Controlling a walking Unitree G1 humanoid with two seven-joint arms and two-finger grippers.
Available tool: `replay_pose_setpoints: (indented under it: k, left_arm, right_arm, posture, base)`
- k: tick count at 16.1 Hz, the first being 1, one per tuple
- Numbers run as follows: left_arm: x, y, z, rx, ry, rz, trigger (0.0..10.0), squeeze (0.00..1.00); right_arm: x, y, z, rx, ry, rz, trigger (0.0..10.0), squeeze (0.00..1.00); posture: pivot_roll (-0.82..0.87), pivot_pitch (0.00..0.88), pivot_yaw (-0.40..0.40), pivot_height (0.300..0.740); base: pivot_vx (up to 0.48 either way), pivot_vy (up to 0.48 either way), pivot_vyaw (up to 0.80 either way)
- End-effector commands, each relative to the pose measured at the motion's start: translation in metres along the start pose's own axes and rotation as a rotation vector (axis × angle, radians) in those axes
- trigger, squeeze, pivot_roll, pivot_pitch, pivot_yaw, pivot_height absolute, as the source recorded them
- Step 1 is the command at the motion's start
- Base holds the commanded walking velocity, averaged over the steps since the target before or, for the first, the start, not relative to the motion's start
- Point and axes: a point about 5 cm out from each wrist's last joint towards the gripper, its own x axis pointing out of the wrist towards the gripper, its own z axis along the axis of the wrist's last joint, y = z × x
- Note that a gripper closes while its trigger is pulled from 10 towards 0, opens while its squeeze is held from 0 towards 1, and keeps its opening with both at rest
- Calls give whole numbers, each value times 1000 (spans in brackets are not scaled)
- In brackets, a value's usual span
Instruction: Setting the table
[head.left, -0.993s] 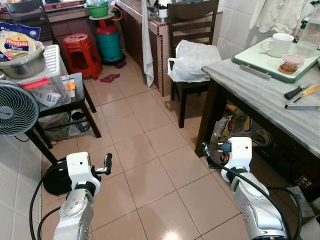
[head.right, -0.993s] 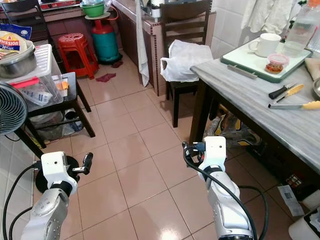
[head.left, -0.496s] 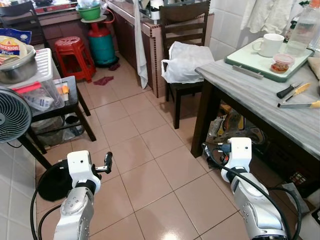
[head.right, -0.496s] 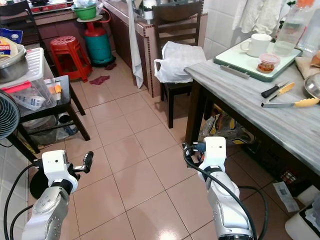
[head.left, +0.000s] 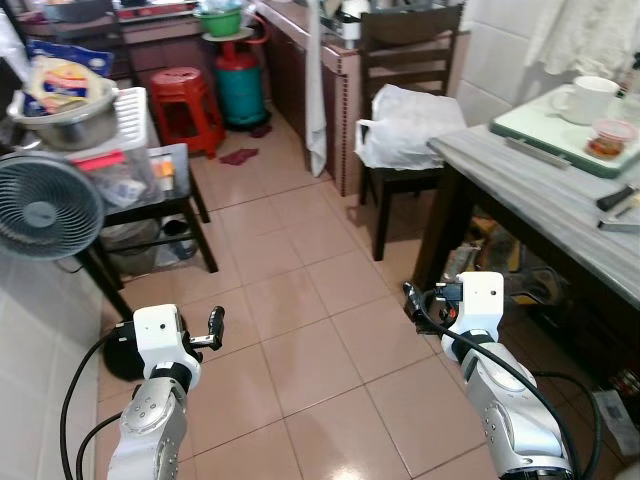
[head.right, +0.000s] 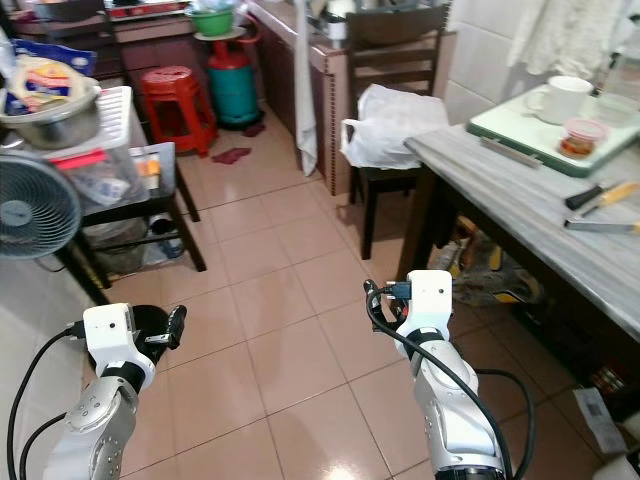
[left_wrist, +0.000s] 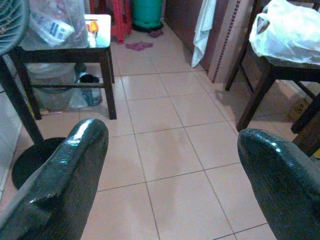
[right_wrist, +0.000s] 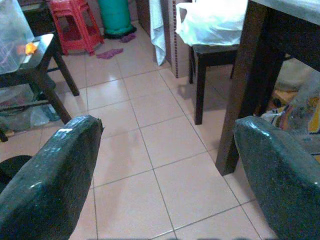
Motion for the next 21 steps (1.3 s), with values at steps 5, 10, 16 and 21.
replay_pose_setpoints:
  k: [5, 10, 16, 21]
  left_arm:
    - [-1, 4, 2, 15, -6, -5, 10000, 0]
    - [-1, 3, 1, 21, -1, -10, 10000, 0]
    - [-2, 5, 0, 43, -1, -18, 10000, 0]
    - [-4, -4, -2, 80, 12, -78, 10000, 0]
  right_arm:
    - [2, 3, 1, 1, -10, 10, 10000, 0]
    - [0, 3, 0, 1, -11, 3, 10000, 0]
    - [1, 3, 0, -2, -14, -7, 10000, 0]
    - [1, 0, -4, -5, 4, -29, 10000, 0]
  posture:
    - [-232, 0, 81, 740]
    - [-234, 0, 86, 740]
    - [-230, 0, 90, 740]
    - [-223, 0, 94, 740]
  base:
    - [0, 350, 0]
    - [0, 442, 0]
    - [0, 309, 0]
    - [0, 0, 0]
